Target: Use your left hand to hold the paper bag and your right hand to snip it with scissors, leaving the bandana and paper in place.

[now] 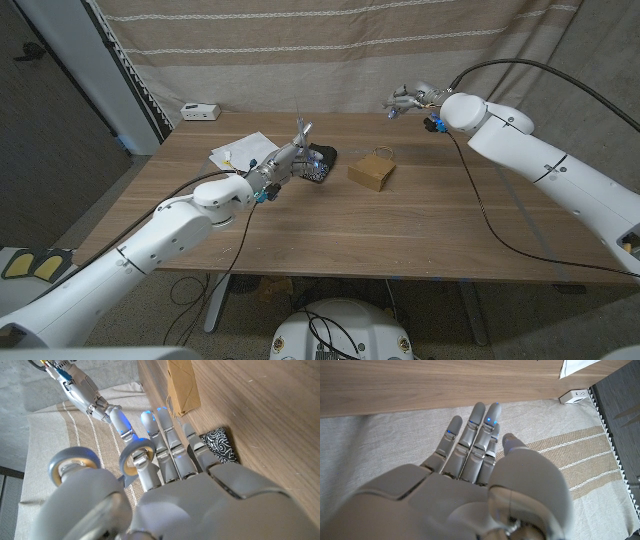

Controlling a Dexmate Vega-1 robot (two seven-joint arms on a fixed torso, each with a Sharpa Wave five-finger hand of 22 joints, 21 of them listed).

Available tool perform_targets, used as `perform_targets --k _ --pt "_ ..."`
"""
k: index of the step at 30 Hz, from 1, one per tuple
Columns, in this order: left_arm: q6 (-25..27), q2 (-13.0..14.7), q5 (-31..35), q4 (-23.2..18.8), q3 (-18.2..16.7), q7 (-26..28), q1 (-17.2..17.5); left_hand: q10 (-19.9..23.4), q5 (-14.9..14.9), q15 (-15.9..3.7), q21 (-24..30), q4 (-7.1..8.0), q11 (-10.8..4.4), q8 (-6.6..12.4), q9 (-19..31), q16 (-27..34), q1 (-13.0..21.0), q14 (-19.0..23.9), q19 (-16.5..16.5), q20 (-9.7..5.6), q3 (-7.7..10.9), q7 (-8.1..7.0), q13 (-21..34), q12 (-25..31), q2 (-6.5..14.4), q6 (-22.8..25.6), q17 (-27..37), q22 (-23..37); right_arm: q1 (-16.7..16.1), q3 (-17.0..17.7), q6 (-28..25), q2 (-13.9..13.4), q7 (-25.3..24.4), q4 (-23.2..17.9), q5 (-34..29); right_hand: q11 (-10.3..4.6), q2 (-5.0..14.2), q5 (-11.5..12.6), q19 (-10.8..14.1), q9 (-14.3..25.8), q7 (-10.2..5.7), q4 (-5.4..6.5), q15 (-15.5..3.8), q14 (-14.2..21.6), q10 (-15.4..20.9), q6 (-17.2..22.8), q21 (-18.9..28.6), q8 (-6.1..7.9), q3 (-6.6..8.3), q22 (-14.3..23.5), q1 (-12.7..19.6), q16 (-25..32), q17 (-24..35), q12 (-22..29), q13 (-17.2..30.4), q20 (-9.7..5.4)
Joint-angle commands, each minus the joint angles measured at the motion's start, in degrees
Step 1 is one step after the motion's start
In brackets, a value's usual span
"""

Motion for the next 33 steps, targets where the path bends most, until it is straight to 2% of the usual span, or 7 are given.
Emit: perform_targets --k 1,5,12,15,21,23,33 --pt "5.8 5.0 1.3 -0.6 1.2 -5.1 -4.0 0.2 -0.9 0.09 -0.6 0.21 1.78 0.74 1.1 0.8 -5.5 0.0 0.4 0.75 -5.66 12.74 0.7 0.7 -2.7 3.2 0.8 -0.3 -0.4 0.6 -1.5 -0.9 -0.2 -1.4 0.2 -0.11 0.02 0.1 0.0 0.1 -0.05 -0.18 -6.14 -0.6 -0.1 0.0 -0.3 0.34 -0.26 0.3 -0.6 0.3 0.1 0.1 0.1 0.42" --pt "8.2 7.2 2.3 -1.1 1.9 -7.7 -6.4 1.2 -2.0 0.94 -1.1 0.91 3.2 1.98 2.7 1.4 -9.0 0.5 0.7 1.0 -5.58 13.85 1.4 1.6 -2.5 4.7 0.9 -0.7 -0.8 1.0 -2.0 -1.3 -0.4 -1.9 0.5 -0.18 0.0 0.1 -0.1 0.1 -0.07 -0.3 -6.16 -0.8 0.0 0.0 -0.3 0.36 -0.32 0.3 -0.6 0.3 0.2 0.2 0.0 0.56" --pt "9.2 7.9 2.4 -0.3 2.4 -10.6 -7.7 1.4 -2.6 1.42 -1.4 1.43 3.83 3.45 4.8 2.0 -12.3 0.4 1.1 1.25 -5.5 14.45 2.2 2.4 -2.4 6.2 1.1 -0.8 -1.1 1.1 -3.0 -1.5 -0.8 -2.6 0.8 0.0 0.03 0.1 -0.1 0.0 0.0 -0.44 -6.18 -1.0 -0.1 0.0 -0.5 0.38 -0.42 0.3 -0.6 0.4 0.3 0.2 0.0 0.69" --pt "8.4 7.7 2.1 0.3 2.1 -11.0 -7.4 0.5 -2.7 1.39 -1.5 1.5 3.73 3.58 5.6 1.8 -13.4 -0.4 1.2 1.22 -5.45 14.25 2.8 2.4 -2.4 5.6 1.0 -0.9 -1.0 1.1 -3.0 -1.7 -0.9 -2.8 0.8 -0.01 0.06 0.1 0.0 0.0 0.08 -0.37 -6.07 -1.0 -0.1 -0.1 -0.5 0.39 -0.52 0.3 -0.7 0.5 0.4 0.2 -0.1 0.72" --pt "7.5 7.6 2.0 0.7 1.8 -11.2 -6.8 -4.3 -2.7 1.51 -2.3 1.17 2.57 3.3 6.5 0.3 -14.8 -3.2 0.4 1.14 -5.24 14.39 2.9 0.8 -2.3 4.5 -0.4 -1.0 -0.8 0.8 -3.2 -1.7 -1.1 -2.9 0.7 0.06 0.09 0.2 0.0 0.0 0.11 -0.39 -6.12 -1.0 -0.1 0.1 -0.6 0.47 -0.61 0.3 -0.8 0.6 0.5 0.4 0.0 0.76" --pt "7.2 7.4 1.4 1.4 1.6 -11.7 -6.7 -5.9 -2.7 1.48 -2.6 0.98 2.71 3.29 6.5 -0.3 -15.3 -4.2 0.0 0.99 -5.2 14.43 2.5 -0.1 -2.3 4.9 -1.1 -1.0 -0.7 0.8 -3.3 -1.6 -1.1 -2.8 0.7 0.05 0.14 0.2 0.1 0.0 0.09 -0.38 -6.13 -0.9 0.0 0.1 -0.6 0.48 -0.64 0.2 -0.9 0.7 0.5 0.4 0.0 0.74" --pt "8.7 9.0 5.5 0.7 3.0 -11.6 -8.5 -6.0 -2.8 1.77 -3.2 0.46 2.09 7.0 10.1 -0.3 -16.6 -4.7 -0.5 1.04 -5.2 14.4 1.1 -0.9 -2.3 9.5 -1.9 -1.0 -0.2 0.5 -3.6 -1.3 -1.3 -2.5 0.5 0.12 0.16 0.2 0.1 -0.1 0.2 -0.46 -6.18 -1.0 0.2 0.2 -0.8 0.55 -0.69 0.2 -0.9 0.7 0.6 0.6 0.0 0.78"
